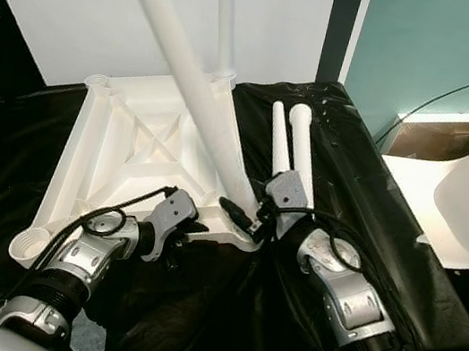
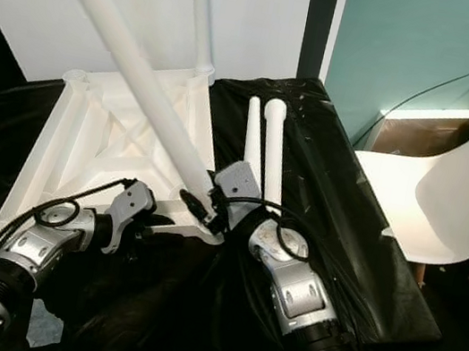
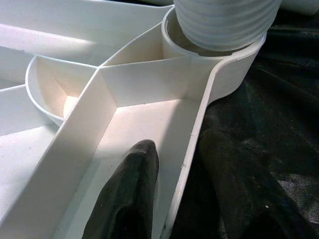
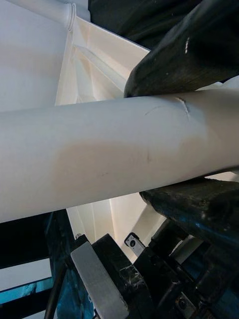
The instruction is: Building children table
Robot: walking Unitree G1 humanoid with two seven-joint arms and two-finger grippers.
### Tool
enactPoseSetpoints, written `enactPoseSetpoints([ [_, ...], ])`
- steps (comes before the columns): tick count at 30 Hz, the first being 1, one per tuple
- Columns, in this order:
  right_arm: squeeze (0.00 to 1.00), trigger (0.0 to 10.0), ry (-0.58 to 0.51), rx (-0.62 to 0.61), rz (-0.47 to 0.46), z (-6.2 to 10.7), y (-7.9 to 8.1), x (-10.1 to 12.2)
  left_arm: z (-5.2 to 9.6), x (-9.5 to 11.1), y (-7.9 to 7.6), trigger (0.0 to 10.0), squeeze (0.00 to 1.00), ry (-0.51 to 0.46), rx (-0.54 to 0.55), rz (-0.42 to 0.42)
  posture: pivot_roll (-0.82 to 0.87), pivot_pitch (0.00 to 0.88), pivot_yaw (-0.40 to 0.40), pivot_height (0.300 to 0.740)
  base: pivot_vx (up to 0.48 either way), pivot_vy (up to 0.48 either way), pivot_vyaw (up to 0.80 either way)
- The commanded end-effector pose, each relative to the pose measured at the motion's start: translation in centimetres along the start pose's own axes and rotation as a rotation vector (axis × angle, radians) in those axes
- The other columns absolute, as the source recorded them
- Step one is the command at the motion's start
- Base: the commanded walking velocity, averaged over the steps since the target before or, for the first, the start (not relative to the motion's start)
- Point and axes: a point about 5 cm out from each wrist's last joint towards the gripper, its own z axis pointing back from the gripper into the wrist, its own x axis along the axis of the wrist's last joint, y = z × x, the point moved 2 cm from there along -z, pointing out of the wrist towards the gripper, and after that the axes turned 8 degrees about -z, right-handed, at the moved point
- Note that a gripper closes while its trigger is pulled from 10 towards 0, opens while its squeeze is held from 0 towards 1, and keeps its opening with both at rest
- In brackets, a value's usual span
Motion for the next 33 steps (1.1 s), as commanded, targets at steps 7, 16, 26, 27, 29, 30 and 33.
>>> enactPoseSetpoints([
  [7, 0.00, 10.0, 0.072, 0.081, 0.123, 0.4, 1.7, -3.4, 1.1, -0.3, 2.5, 10.0, 0.00, 0.033, 0.290, -0.004, -0.06, 0.000, 0.099, 0.740, 0.000, 0.000, 0.00],
  [16, 0.00, 10.0, 0.079, 0.051, 0.090, 1.5, 1.5, -4.9, 1.1, -0.3, 2.5, 10.0, 0.00, 0.027, 0.293, -0.005, -0.06, 0.000, 0.103, 0.740, 0.000, 0.000, 0.00],
  [26, 0.00, 10.0, 0.118, -0.106, -0.220, 3.4, -0.8, -6.1, 1.1, 0.0, 2.7, 10.0, 0.00, 0.021, 0.291, -0.018, -0.08, 0.000, 0.114, 0.740, 0.000, 0.000, 0.00],
  [27, 0.00, 10.0, 0.118, -0.106, -0.220, 3.4, -0.8, -6.1, 1.1, 0.0, 2.7, 10.0, 0.00, 0.021, 0.291, -0.018, -0.08, 0.000, 0.114, 0.740, 0.000, 0.000, 0.00],
  [29, 0.00, 10.0, 0.112, -0.121, -0.261, 3.4, -1.1, -6.0, 1.0, 0.1, 2.8, 10.0, 0.00, 0.020, 0.291, -0.021, -0.08, 0.000, 0.116, 0.740, 0.000, 0.000, 0.00],
  [30, 0.00, 10.0, 0.110, -0.125, -0.280, 3.4, -1.2, -5.8, 1.0, 0.1, 2.9, 10.0, 0.00, 0.019, 0.290, -0.023, -0.08, 0.000, 0.115, 0.740, 0.000, 0.000, 0.00],
  [33, 0.00, 10.0, 0.119, -0.122, -0.308, 3.2, -1.5, -5.6, 0.9, 0.2, 2.9, 10.0, 0.00, 0.018, 0.287, -0.025, -0.08, 0.000, 0.116, 0.740, 0.000, 0.000, 0.00],
])
